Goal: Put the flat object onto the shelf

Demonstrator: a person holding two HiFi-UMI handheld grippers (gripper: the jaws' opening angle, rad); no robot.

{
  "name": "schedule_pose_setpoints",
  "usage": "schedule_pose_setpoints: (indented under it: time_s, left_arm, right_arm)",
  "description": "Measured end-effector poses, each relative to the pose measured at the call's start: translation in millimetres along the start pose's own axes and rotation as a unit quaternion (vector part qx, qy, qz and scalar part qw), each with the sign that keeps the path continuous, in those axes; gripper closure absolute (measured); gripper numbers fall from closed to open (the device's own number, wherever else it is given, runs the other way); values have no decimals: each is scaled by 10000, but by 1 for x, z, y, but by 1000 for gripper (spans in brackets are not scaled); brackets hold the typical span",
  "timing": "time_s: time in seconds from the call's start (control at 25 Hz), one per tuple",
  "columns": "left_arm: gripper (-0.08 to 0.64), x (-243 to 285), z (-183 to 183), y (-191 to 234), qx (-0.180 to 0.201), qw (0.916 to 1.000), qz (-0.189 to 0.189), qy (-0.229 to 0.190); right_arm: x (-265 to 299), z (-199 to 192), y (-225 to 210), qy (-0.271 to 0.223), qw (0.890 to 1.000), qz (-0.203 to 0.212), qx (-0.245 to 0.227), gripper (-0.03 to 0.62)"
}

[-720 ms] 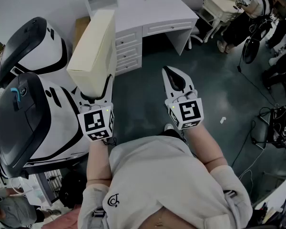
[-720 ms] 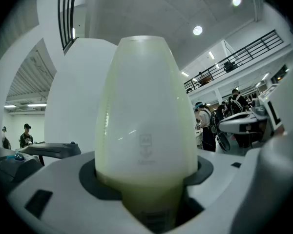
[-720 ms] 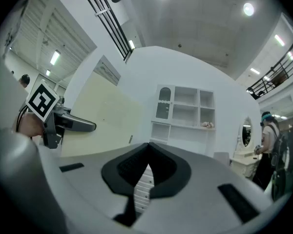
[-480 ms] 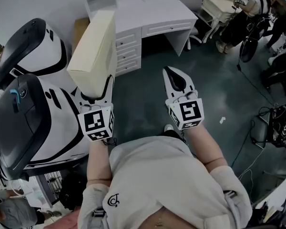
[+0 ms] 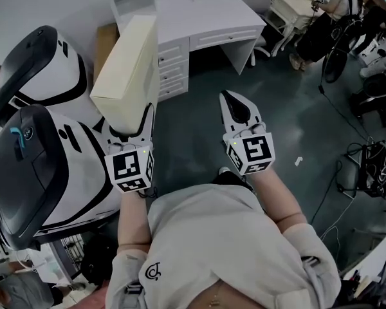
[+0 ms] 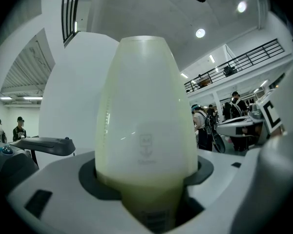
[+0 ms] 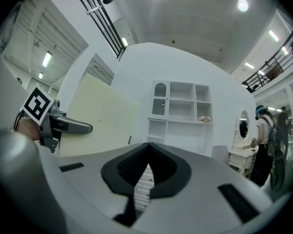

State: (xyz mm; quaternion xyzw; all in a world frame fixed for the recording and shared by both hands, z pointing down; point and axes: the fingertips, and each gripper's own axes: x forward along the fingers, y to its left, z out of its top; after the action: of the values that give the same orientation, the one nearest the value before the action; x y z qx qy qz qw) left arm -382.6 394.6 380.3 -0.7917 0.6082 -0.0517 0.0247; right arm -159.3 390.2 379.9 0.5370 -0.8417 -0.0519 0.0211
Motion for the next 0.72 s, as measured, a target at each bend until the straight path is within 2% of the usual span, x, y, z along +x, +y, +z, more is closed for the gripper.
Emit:
schedule_pose_setpoints:
  time_s: [0.2,0.36,0.72]
  left_arm:
    - [224,22,-7,-3,-32,10000,14,71]
    - [224,53,-13,-11,-29,9998,98,142]
    - [224,160,-3,-40,29,9972,727,144]
  right_arm:
    - [14,-12,-13,72,9999,138,-54,586]
    - [36,-26,-40,101,9997,228,2,586]
    - [124,-49,-145,20,9972,736,106,586]
